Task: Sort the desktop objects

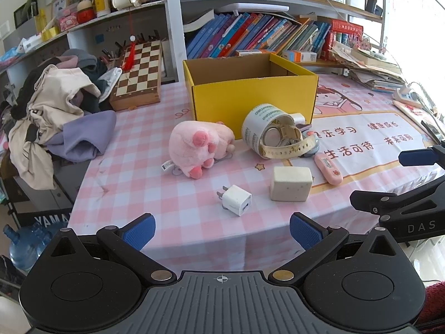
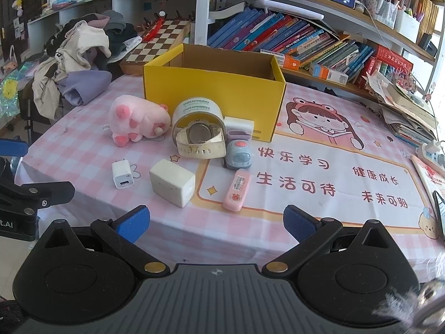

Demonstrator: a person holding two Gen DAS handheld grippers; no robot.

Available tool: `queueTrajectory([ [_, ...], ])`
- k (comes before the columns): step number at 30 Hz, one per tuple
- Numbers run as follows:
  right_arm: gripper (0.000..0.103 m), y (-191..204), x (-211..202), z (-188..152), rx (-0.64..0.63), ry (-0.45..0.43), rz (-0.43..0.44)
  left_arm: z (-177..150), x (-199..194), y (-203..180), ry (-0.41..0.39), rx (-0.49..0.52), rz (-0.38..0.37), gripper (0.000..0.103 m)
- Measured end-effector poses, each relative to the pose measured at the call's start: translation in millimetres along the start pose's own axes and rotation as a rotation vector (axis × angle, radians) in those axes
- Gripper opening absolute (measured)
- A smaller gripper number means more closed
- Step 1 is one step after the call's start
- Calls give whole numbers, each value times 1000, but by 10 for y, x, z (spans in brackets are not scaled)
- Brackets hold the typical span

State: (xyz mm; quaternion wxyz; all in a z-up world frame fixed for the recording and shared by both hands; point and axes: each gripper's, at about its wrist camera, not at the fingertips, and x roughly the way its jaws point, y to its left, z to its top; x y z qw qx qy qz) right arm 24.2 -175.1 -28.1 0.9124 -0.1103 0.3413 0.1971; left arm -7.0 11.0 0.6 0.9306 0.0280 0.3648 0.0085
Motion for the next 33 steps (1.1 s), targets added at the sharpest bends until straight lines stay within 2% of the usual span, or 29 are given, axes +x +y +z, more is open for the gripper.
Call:
queueTrajectory([
  [33, 103, 67, 16, -9, -9, 14, 5, -7, 16, -39, 13, 10, -11, 103],
])
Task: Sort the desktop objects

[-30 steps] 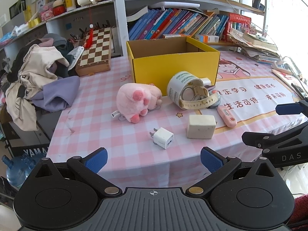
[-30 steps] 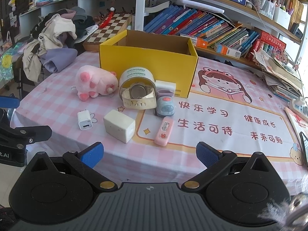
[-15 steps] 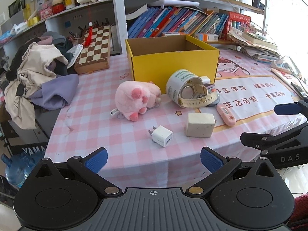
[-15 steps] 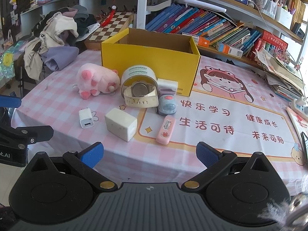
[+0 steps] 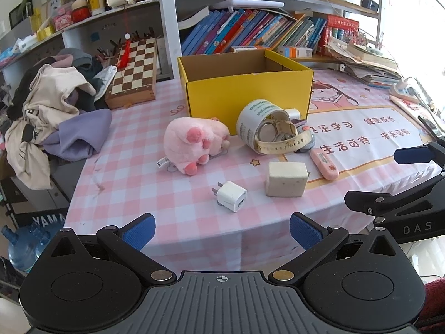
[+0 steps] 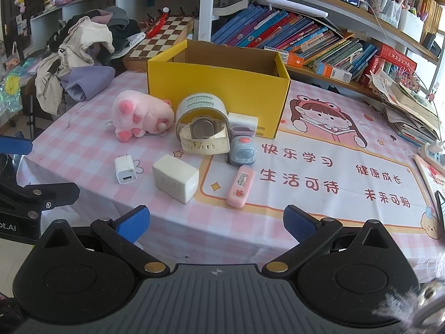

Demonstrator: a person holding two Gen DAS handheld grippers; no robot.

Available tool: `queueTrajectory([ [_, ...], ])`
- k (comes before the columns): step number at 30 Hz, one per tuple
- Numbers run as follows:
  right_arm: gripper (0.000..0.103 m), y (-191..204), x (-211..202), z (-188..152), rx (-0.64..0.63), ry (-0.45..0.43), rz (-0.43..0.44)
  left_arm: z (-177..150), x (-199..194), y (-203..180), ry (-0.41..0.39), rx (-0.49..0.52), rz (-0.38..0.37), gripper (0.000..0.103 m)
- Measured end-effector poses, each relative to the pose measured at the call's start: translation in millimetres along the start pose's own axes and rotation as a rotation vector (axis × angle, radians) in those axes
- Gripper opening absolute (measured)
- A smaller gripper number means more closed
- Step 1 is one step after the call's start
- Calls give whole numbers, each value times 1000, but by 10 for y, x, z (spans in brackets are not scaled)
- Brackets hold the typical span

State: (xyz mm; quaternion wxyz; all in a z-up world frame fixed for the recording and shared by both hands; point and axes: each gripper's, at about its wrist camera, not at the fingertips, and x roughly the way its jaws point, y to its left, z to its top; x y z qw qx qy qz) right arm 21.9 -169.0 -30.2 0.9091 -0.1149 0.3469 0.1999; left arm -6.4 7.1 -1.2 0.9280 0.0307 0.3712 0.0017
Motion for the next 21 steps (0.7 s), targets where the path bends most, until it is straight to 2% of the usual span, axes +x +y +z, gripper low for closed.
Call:
queueTrajectory([
  [21, 103, 17, 7, -16, -7, -5, 11, -8, -13, 36, -8, -12, -15, 103],
])
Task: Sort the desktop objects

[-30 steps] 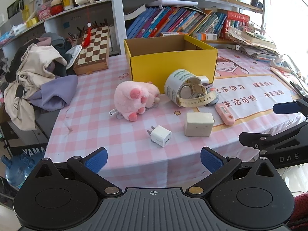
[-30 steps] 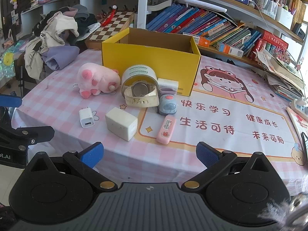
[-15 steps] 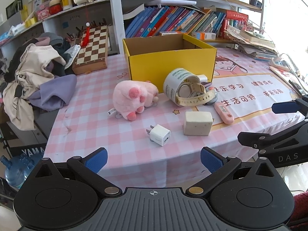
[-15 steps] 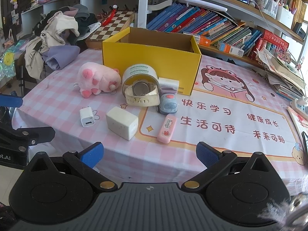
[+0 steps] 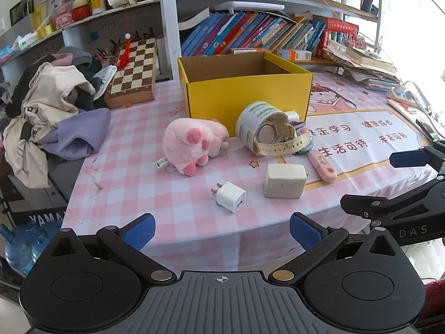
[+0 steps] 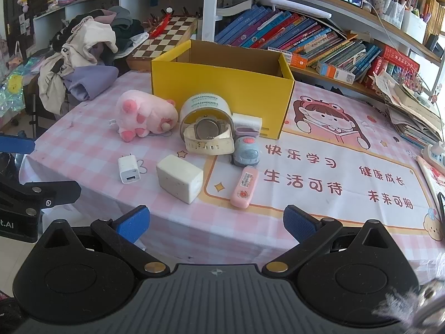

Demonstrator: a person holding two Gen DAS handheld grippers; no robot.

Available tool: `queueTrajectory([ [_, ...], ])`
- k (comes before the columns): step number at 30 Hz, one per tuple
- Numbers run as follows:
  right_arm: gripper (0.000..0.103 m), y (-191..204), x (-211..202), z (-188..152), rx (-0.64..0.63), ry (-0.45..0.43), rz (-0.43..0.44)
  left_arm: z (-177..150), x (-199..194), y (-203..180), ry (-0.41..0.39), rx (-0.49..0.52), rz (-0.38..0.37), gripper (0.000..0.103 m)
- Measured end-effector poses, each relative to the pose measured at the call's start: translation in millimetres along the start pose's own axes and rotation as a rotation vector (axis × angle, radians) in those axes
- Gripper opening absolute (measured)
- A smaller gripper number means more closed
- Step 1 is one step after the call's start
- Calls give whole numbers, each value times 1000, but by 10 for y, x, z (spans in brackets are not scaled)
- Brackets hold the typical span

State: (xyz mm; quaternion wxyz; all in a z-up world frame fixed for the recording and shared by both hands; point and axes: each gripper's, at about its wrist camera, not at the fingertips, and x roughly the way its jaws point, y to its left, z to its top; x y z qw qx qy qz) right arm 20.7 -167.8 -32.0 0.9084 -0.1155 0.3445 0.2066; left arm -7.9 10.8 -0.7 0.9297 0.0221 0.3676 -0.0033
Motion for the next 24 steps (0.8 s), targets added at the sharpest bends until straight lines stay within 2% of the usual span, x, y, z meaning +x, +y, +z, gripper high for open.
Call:
queueTrajectory([
  [24, 103, -19, -27, 10, 2, -9, 4, 2, -2, 12, -7, -3, -12, 103],
])
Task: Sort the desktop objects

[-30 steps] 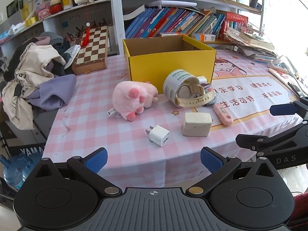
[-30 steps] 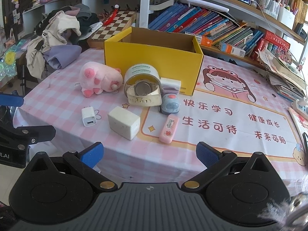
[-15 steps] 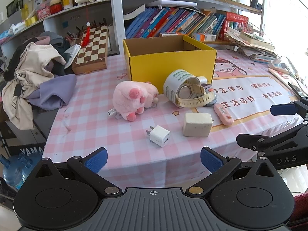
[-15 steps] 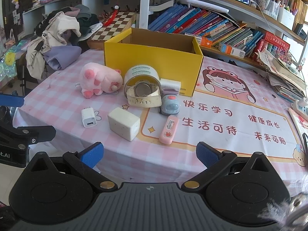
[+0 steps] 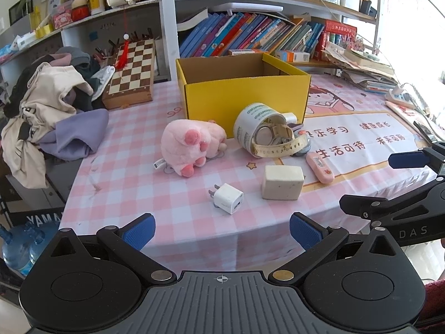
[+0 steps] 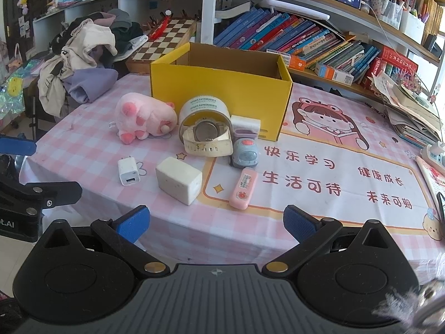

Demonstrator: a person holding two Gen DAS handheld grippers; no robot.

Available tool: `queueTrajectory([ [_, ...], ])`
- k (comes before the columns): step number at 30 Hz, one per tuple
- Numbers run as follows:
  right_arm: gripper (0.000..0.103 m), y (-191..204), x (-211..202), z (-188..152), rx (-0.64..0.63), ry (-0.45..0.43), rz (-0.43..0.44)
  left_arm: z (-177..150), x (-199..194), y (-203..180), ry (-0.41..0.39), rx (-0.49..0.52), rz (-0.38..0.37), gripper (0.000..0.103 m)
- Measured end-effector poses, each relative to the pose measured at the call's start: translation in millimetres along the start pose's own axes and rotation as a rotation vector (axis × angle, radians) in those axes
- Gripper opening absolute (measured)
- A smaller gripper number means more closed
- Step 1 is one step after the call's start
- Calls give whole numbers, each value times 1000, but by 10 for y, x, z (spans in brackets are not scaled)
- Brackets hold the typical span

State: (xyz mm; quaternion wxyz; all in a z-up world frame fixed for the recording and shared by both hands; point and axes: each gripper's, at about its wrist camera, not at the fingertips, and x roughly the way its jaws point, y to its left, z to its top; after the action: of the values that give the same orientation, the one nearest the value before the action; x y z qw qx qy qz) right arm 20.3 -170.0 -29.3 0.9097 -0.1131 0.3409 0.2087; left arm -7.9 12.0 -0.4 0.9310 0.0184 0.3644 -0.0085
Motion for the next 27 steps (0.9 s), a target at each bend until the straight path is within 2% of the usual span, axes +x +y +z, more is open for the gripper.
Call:
queueTrajectory([
  [16, 103, -13, 10, 2, 12, 8, 1, 1, 1, 20, 1, -15, -36, 103],
  [27, 103, 62, -39, 17, -22, -20, 25, 3, -36, 38, -29, -14, -16, 103],
])
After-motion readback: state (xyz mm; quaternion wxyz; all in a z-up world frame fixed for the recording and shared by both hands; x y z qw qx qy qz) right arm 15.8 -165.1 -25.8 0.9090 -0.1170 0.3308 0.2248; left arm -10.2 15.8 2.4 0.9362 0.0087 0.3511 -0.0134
